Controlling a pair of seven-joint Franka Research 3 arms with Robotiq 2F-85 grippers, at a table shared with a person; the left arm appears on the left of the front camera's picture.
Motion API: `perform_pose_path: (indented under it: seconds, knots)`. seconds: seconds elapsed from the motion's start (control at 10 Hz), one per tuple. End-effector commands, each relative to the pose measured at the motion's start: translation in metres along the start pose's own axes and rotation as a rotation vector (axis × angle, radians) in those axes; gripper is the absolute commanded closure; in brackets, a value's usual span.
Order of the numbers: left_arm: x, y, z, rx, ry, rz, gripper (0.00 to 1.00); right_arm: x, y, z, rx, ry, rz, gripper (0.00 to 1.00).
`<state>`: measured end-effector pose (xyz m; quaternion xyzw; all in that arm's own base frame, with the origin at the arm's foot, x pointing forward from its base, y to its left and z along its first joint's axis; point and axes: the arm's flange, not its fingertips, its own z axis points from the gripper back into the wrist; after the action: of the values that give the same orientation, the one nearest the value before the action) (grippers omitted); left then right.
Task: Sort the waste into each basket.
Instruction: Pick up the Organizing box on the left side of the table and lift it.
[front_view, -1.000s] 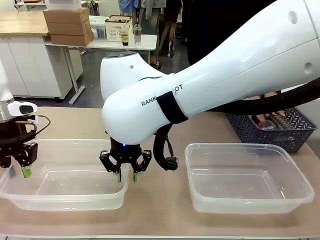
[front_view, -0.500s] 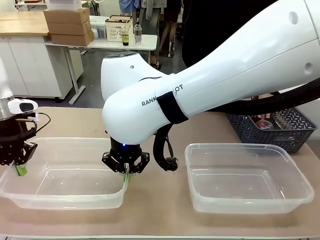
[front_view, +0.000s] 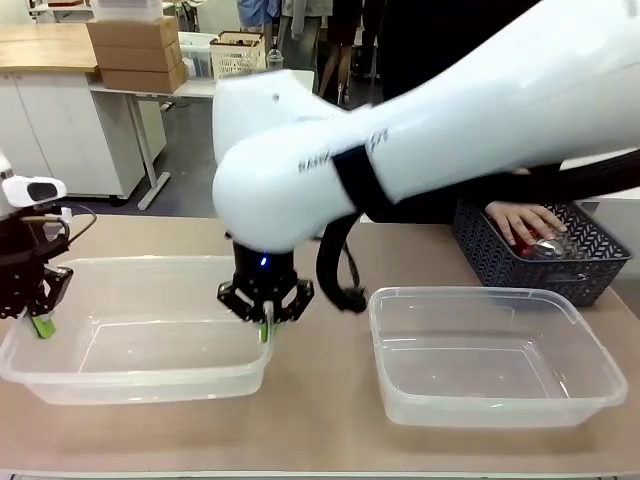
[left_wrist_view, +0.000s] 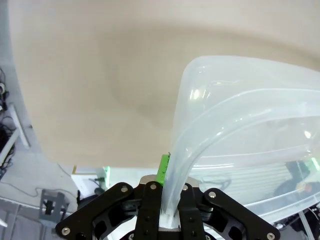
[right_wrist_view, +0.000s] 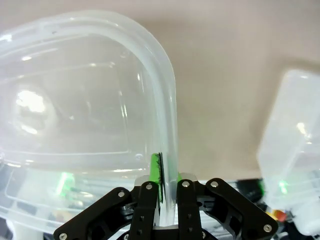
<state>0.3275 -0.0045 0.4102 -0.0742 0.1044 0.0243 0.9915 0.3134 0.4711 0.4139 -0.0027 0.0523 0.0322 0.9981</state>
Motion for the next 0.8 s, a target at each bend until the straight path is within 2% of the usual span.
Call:
perform_pose_path:
  seconds: [0.0,0.1,0.3,0.4,0.6,0.7]
  knots:
    - [-0.021,-0.022,0.058,0.01,-0.062,0.033,1.0,0.003,-0.037,0.051,-0.07,0.069,0.098,1.0]
    - [-0.026,-0.025,0.088,-0.011,-0.128,0.058,1.0,0.001,-0.046,0.071,-0.051,0.086,0.094,1.0]
    - [-0.032,-0.028,0.13,-0.049,-0.258,0.072,1.0,-0.009,-0.061,0.081,0.014,0.079,0.089,1.0]
    - [-0.037,-0.039,0.09,-0.034,-0.12,0.017,0.99,-0.001,-0.034,0.086,0.017,0.033,0.071,1.0]
    - [-0.037,-0.039,0.09,-0.034,-0.12,0.017,0.99,-0.001,-0.034,0.086,0.017,0.033,0.071,1.0]
    - [-0.041,-0.043,0.104,-0.034,-0.141,0.015,0.96,-0.001,-0.037,0.1,0.05,0.027,0.067,0.95]
